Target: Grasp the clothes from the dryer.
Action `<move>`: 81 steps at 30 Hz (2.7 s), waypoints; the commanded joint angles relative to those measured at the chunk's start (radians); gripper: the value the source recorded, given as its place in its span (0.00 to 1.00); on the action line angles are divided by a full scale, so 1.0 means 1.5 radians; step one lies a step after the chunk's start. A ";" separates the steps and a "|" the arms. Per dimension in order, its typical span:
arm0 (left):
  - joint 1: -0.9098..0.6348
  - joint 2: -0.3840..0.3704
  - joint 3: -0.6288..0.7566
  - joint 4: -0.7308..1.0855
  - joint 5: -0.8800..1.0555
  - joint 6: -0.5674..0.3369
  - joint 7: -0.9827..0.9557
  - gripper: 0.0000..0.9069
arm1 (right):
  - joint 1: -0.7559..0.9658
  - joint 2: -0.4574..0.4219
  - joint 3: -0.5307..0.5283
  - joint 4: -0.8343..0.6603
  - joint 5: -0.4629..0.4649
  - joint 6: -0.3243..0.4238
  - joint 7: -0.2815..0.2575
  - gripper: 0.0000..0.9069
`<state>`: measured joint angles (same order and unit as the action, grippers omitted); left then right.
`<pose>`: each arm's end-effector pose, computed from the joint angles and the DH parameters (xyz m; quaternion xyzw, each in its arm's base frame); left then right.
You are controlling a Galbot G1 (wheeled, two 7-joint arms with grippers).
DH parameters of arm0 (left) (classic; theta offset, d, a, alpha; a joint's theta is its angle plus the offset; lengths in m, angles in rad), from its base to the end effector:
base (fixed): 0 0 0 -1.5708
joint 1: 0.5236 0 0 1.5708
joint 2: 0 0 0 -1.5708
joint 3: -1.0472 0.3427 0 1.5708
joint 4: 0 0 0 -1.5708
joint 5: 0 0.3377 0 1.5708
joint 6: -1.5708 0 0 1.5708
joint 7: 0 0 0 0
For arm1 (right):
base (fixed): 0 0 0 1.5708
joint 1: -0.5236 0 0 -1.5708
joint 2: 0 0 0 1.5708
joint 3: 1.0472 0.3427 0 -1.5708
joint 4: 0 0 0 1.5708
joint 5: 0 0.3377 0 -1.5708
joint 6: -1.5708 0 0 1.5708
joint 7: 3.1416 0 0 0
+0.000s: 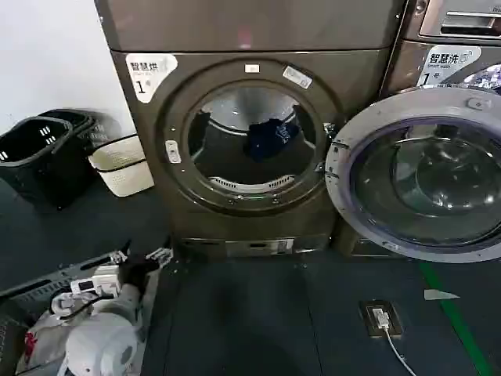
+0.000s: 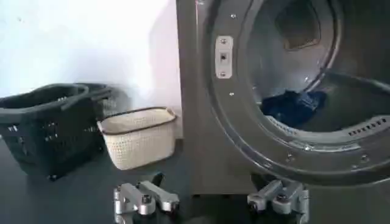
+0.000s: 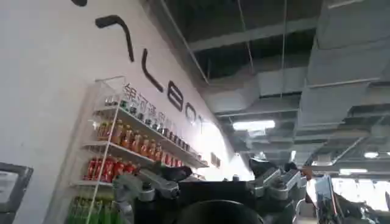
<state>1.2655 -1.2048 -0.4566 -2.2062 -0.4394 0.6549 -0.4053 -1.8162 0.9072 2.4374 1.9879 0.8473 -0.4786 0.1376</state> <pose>0.2346 0.0339 -0.1948 0.0418 -0.9874 -0.0195 0.1512 -0.0629 -0.3559 0.0844 0.5348 0.8042 -0.1753 0.1911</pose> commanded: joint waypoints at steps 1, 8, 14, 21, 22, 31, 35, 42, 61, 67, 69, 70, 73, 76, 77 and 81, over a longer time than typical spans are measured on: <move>0.001 -0.001 0.000 -0.001 0.001 0.000 0.002 1.00 | -0.001 0.003 -0.002 -0.001 -0.004 0.017 -0.012 1.00; 0.001 -0.004 0.000 -0.002 0.002 -0.001 0.003 1.00 | 0.001 0.001 -0.004 -0.002 -0.002 0.025 -0.013 1.00; -0.001 -0.005 0.001 -0.002 0.002 0.000 0.003 1.00 | 0.002 0.001 -0.004 -0.004 -0.002 0.028 -0.014 1.00; -0.001 -0.005 0.001 -0.002 0.002 0.001 0.003 1.00 | 0.003 0.002 -0.004 -0.005 -0.001 0.031 -0.014 1.00; 0.000 -0.005 0.001 -0.002 0.003 0.001 0.003 1.00 | 0.003 0.002 -0.004 -0.005 -0.001 0.031 -0.015 1.00; -0.002 -0.009 0.007 -0.001 0.004 0.002 0.003 1.00 | 0.001 0.001 -0.001 -0.006 0.001 0.035 -0.015 1.00; -0.003 -0.008 0.009 -0.001 0.004 0.002 0.003 1.00 | 0.001 0.002 -0.002 -0.004 0.002 0.035 -0.016 1.00; -0.001 -0.009 0.010 -0.002 0.004 0.003 0.003 1.00 | 0.003 0.003 -0.004 -0.002 0.003 0.036 -0.016 1.00; -0.003 -0.013 0.008 0.002 0.008 0.004 0.005 1.00 | 0.005 0.005 -0.005 -0.002 0.003 0.037 -0.019 1.00; -0.006 -0.013 0.009 0.001 0.010 -0.006 0.013 1.00 | 0.005 0.006 -0.005 -0.002 0.003 0.038 -0.020 1.00; -0.006 -0.013 0.009 0.001 0.011 -0.003 0.013 1.00 | 0.005 0.006 -0.004 -0.002 0.003 0.038 -0.020 1.00; -0.006 -0.012 0.009 0.001 0.011 -0.002 0.013 1.00 | 0.005 0.006 -0.004 -0.002 0.003 0.039 -0.019 1.00; -0.007 -0.012 0.007 0.002 0.012 -0.002 0.013 1.00 | 0.004 0.006 -0.005 -0.003 0.003 0.049 -0.021 1.00; -0.010 -0.012 0.007 0.002 0.022 -0.018 0.022 1.00 | 0.005 0.006 -0.006 -0.002 0.003 0.052 -0.028 1.00; -0.010 -0.012 0.008 0.001 0.040 -0.029 0.029 1.00 | 0.005 0.006 -0.006 -0.002 0.003 0.052 -0.028 1.00; -0.016 -0.013 0.014 -0.003 0.038 -0.022 0.033 1.00 | 0.004 0.006 -0.006 -0.002 0.004 0.053 -0.026 1.00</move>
<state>1.2471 -1.2238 -0.4437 -2.2071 -0.4079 0.6392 -0.3731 -1.8101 0.9166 2.4288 1.9850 0.8525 -0.4048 0.1005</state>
